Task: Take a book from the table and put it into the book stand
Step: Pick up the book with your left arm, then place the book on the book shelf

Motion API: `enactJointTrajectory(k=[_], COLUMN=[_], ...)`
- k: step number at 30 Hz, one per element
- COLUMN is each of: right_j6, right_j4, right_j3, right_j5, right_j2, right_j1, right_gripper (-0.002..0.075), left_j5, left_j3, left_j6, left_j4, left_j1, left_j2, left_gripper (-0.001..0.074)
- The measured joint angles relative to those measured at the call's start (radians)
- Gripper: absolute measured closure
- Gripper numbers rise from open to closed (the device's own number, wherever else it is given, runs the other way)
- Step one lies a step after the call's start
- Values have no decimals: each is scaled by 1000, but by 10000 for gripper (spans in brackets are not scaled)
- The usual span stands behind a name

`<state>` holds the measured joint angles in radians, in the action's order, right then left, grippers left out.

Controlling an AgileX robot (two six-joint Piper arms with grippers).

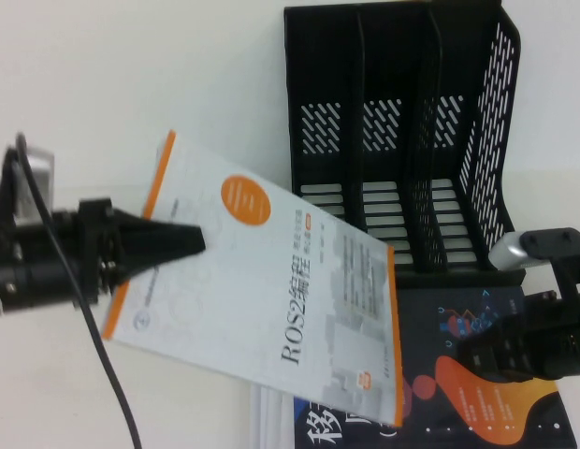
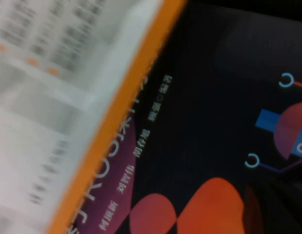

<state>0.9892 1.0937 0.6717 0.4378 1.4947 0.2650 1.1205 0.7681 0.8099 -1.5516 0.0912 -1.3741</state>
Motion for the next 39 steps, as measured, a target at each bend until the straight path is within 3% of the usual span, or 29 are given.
enactJointTrajectory(k=[1, 16, 24, 33, 39], right_j6=[0, 1, 2, 2, -18], right_j4=[0, -7, -28, -112, -211], right_j3=[0, -2, -2, -4, -4], right_j5=[0, -39, -103, -115, -115], right_j2=[0, -13, -240, -547, -740], right_j1=[0, 0, 0, 0, 0], right_gripper=[728, 728, 728, 729, 729], left_j5=[0, 48, 7, -119, -209], left_j3=[28, 437, 709, 894, 968], left_j6=[-11, -239, -414, -575, -679], left_j4=[22, 253, 369, 545, 689], left_j1=[0, -21, -30, -170, -315], left_j2=[12, 27, 27, 9, -52], left_gripper=[633, 632, 632, 632, 632])
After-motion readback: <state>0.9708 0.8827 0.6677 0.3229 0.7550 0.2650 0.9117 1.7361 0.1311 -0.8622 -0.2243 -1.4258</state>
